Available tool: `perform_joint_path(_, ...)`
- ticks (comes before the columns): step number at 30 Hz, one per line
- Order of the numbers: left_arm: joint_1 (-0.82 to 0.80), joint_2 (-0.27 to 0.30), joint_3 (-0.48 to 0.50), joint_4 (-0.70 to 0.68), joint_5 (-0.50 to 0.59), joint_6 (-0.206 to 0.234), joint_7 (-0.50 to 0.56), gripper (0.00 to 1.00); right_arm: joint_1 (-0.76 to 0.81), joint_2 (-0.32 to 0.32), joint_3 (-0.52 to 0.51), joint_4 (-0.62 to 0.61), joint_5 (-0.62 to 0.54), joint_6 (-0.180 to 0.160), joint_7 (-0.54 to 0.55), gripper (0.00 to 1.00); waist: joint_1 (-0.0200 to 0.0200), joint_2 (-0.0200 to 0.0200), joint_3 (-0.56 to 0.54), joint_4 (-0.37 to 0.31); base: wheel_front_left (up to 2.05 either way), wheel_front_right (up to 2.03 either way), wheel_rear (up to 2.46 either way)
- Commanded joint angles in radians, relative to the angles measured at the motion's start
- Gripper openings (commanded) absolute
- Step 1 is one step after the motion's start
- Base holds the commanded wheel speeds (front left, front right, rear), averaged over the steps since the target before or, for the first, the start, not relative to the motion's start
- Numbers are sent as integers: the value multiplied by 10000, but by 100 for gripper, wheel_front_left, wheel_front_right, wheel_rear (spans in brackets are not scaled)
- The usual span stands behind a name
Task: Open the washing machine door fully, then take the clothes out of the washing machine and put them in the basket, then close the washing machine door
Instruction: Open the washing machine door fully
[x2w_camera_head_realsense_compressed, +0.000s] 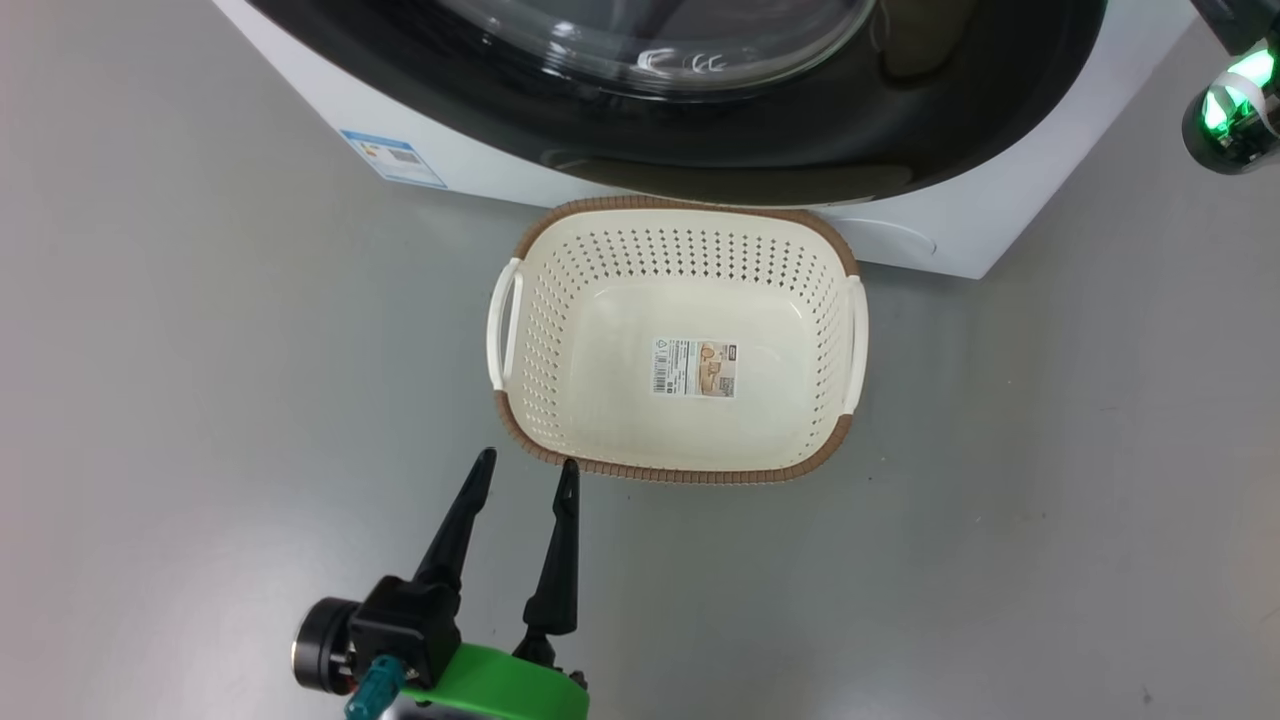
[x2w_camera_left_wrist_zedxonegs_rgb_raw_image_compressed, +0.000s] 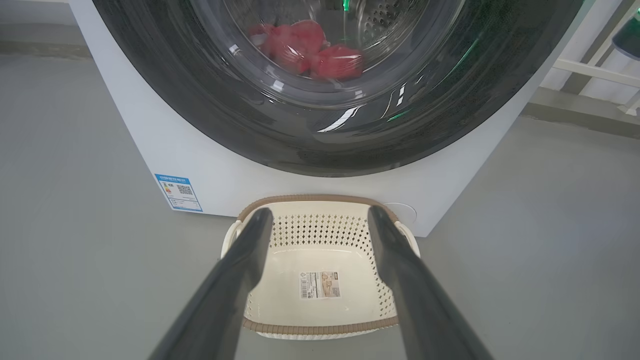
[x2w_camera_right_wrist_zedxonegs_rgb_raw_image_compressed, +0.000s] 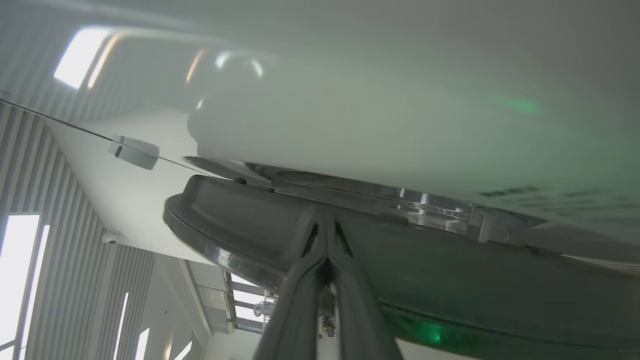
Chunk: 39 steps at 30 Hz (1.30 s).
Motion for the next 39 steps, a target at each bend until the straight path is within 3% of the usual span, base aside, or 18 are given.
perform_joint_path(1, -155, 85, 230, -287, -130, 92, -120, 100, -266, -67, 44, -136, -213, 4, 94, 0, -1, 0, 91, 67, 0, 0, 0)
perform_joint_path(16, -298, 85, 73, -310, -270, 206, -120, 100, -306, 87, 222, -95, -832, 4, 367, 0, -1, 0, 187, 139, 0, 0, 0)
perform_joint_path(39, -141, 85, 321, -127, 6, -16, -120, 100, 1316, 945, 861, -912, -1324, 4, 1423, 0, -1, 0, -653, -30, 0, 0, 0)
